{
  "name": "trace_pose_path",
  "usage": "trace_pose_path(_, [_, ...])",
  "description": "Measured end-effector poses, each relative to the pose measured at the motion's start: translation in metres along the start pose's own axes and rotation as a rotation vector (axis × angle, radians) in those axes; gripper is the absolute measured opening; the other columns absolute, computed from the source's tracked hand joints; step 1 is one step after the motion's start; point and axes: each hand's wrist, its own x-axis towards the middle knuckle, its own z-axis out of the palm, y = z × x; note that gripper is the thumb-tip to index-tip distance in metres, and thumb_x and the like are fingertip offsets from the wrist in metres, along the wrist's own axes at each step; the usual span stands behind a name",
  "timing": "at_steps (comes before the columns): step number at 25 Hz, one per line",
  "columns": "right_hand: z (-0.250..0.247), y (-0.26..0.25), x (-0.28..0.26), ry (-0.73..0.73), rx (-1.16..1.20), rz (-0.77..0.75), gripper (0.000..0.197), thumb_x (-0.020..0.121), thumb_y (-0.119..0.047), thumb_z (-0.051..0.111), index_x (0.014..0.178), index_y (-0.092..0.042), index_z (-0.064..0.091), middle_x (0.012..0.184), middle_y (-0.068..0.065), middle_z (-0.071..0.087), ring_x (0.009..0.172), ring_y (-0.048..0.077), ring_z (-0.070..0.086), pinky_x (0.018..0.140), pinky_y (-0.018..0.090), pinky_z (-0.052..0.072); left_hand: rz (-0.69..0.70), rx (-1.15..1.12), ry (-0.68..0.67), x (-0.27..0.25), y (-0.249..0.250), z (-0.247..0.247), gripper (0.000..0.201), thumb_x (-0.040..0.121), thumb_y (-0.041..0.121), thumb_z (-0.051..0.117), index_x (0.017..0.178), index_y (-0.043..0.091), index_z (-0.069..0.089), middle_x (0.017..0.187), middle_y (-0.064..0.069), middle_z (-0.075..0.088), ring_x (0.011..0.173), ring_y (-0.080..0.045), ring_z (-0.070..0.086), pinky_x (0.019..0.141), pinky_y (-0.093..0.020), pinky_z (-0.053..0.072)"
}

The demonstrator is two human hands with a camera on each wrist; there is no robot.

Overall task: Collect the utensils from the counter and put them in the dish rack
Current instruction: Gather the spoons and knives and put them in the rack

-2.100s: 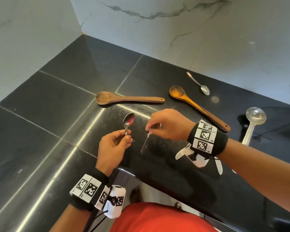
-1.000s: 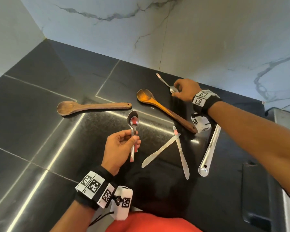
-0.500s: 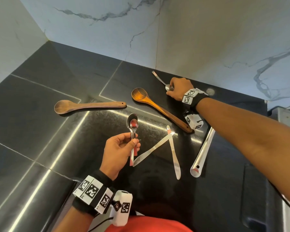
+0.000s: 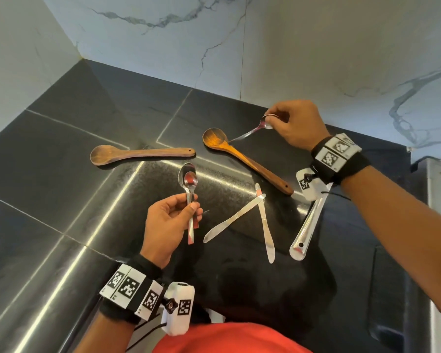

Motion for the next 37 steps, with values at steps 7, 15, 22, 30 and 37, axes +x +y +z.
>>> trace_pose_path(7, [0.005, -0.082, -0.091, -0.161, 0.525, -0.059, 0.02, 0.084, -0.01, 0.078, 0.102, -0.002, 0.074, 0.089, 0.005, 0.077, 0.079, 0.012, 0.076, 0.079, 0.023, 0.059, 0.044, 0.035, -0.02, -0.009, -0.004, -0.017, 0.019, 0.092, 0.003, 0.065, 0.105, 0.013, 0.072, 0.091, -0.011, 0.077, 0.087, -0.025, 0.076, 0.083, -0.042, 0.06])
trace_pose_path(15, [0.073, -0.138, -0.139, -0.021, 0.781, 0.198, 0.044, 0.078, -0.006, 0.082, 0.118, -0.012, 0.067, 0.087, 0.014, 0.076, 0.076, 0.025, 0.077, 0.078, 0.043, 0.062, 0.096, 0.124, -0.287, -0.025, -0.004, -0.015, 0.023, 0.091, 0.002, 0.065, 0.103, 0.018, 0.074, 0.097, 0.0, 0.079, 0.092, -0.015, 0.075, 0.085, -0.031, 0.059])
trace_pose_path(22, [0.091, -0.153, -0.18, 0.082, 0.672, 0.347, 0.02, 0.082, -0.012, 0.08, 0.101, -0.011, 0.076, 0.091, 0.009, 0.075, 0.08, 0.02, 0.072, 0.076, 0.03, 0.058, 0.067, 0.14, -0.447, -0.039, -0.021, -0.022, 0.023, 0.091, 0.001, 0.065, 0.099, 0.019, 0.076, 0.091, 0.0, 0.079, 0.087, -0.013, 0.075, 0.077, -0.025, 0.058])
trace_pose_path(30, [0.091, -0.17, -0.226, 0.211, 0.613, 0.402, 0.018, 0.088, -0.011, 0.073, 0.105, -0.005, 0.075, 0.093, 0.01, 0.077, 0.087, 0.023, 0.074, 0.085, 0.04, 0.06, 0.025, 0.117, -0.708, -0.054, -0.034, -0.022, 0.02, 0.095, 0.007, 0.061, 0.103, 0.017, 0.076, 0.098, -0.008, 0.079, 0.095, -0.027, 0.075, 0.089, -0.043, 0.06])
trace_pose_path(37, [-0.01, -0.168, -0.271, 0.261, 0.203, 0.411, 0.016, 0.086, -0.021, 0.076, 0.101, -0.016, 0.08, 0.091, -0.007, 0.078, 0.084, 0.007, 0.074, 0.083, 0.032, 0.059, 0.211, 0.248, -0.839, -0.066, -0.022, 0.013, 0.017, 0.094, 0.017, 0.064, 0.103, 0.026, 0.075, 0.094, 0.003, 0.078, 0.093, -0.012, 0.073, 0.087, -0.036, 0.06])
